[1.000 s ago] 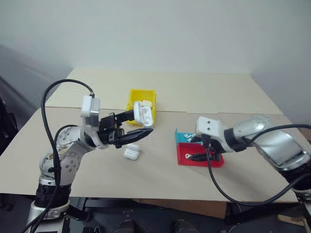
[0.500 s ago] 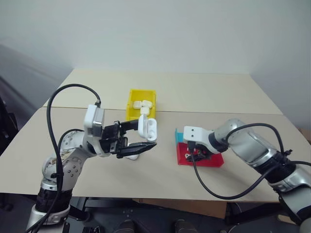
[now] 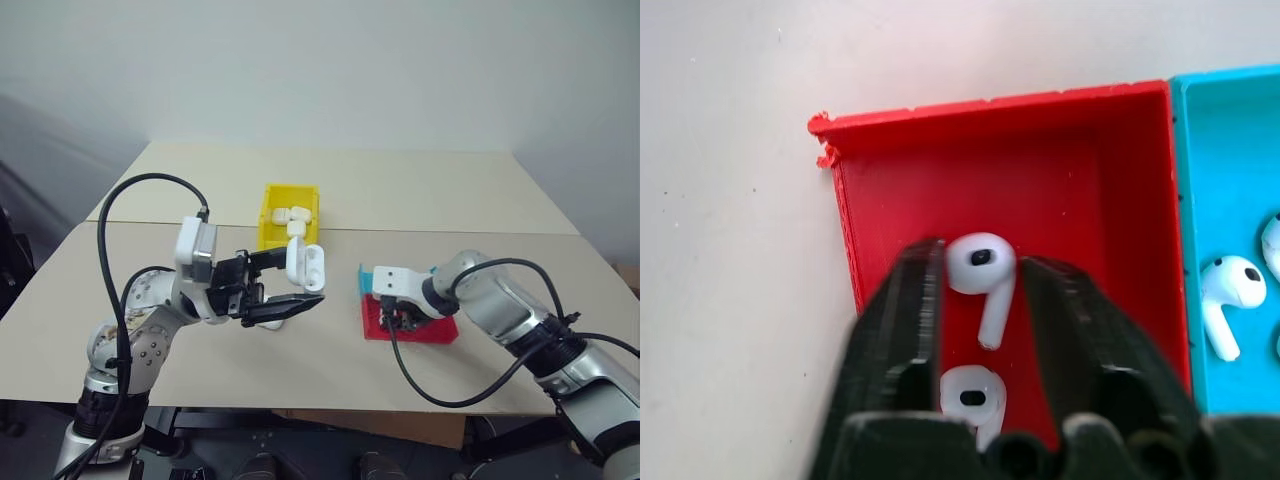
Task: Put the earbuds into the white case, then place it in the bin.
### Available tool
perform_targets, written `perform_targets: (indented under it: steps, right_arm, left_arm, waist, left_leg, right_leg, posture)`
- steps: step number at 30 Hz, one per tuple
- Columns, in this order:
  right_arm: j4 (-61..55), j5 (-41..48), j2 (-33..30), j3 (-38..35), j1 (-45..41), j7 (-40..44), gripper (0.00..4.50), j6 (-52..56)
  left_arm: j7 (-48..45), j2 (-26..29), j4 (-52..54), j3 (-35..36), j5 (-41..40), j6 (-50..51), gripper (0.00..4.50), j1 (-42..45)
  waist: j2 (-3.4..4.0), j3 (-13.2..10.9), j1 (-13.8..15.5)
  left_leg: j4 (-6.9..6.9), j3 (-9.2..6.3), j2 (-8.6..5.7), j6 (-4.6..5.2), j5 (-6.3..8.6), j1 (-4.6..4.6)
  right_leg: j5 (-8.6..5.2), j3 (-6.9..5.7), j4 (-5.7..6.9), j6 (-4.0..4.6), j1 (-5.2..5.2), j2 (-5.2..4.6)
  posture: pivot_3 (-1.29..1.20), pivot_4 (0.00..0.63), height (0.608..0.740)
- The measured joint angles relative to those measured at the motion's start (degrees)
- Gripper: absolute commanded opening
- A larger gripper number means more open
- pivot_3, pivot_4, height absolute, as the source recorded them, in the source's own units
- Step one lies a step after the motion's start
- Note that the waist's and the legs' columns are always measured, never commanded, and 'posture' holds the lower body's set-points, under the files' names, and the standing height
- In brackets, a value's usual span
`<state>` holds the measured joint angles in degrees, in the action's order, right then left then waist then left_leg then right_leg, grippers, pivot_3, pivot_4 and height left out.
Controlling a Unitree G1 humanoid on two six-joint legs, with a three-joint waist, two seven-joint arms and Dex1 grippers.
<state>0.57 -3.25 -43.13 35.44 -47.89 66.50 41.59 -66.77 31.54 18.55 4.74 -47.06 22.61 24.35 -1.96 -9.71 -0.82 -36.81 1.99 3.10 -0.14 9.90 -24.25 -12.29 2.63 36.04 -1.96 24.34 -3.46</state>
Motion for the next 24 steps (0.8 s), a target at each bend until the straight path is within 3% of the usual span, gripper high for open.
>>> perform_targets:
  steps: [8, 13, 16, 20, 24]
  right_arm:
    - [-3.47, 1.42, 0.0, -4.21, 2.76, -0.4, 0.95, 3.49]
    - [-14.12, 12.11, 0.34, -22.68, 5.16, -1.97, 0.95, 14.04]
    - [-21.67, 20.87, 7.86, -40.58, 11.78, -6.49, 0.95, 13.45]
    - [-29.08, 35.74, 24.31, -58.5, 14.25, -18.41, 0.95, 14.82]
    - [-34.64, 49.92, 31.34, -63.13, 12.08, -30.19, 0.95, 18.43]
  left_arm:
    - [0.31, 0.07, 0.13, 0.0, -0.04, 0.07, 2.78, 0.0]
    - [0.94, -0.05, 0.3, -0.22, -0.23, 0.51, 2.78, 0.1]
    - [1.49, -0.49, 0.33, -0.44, -0.29, 1.33, 2.78, 0.32]
    - [3.13, -0.97, 0.09, -1.35, -0.32, 3.33, 2.78, 2.4]
    - [4.28, -1.36, -0.7, -1.68, -0.5, 5.3, 2.78, 4.6]
  waist:
    - [0.0, 0.0, 0.02]
    - [0.0, 0.0, 0.1]
    - [-0.03, 0.02, 0.29]
    - [0.0, 0.0, -0.02]
    - [0.07, 0.02, -0.46]
  left_leg:
    - [0.0, 0.0, 0.0, 0.0, 0.0, -0.04]
    - [0.02, -0.02, 0.02, 0.0, 0.0, -0.04]
    - [0.04, -0.14, 0.04, 0.0, 0.01, -0.03]
    - [0.03, -0.14, 0.05, -0.01, 0.0, -0.02]
    - [0.04, -0.14, 0.13, 0.0, 0.0, 0.07]
  right_leg:
    - [0.0, -0.01, 0.0, 0.0, 0.03, 0.0]
    - [0.04, -0.03, -0.02, -0.09, 0.0, 0.0]
    - [0.08, -0.16, -0.07, -0.21, -0.09, 0.03]
    - [0.17, -0.12, 0.03, -0.33, -0.06, 0.05]
    - [0.11, -0.11, 0.09, -0.15, -0.06, 0.11]
  posture:
    - [0.0, 0.15, 0.74]
    - [0.0, 0.15, 0.74]
    - [0.0, 0.15, 0.74]
    - [0.0, 0.15, 0.74]
    - [0.0, 0.15, 0.74]
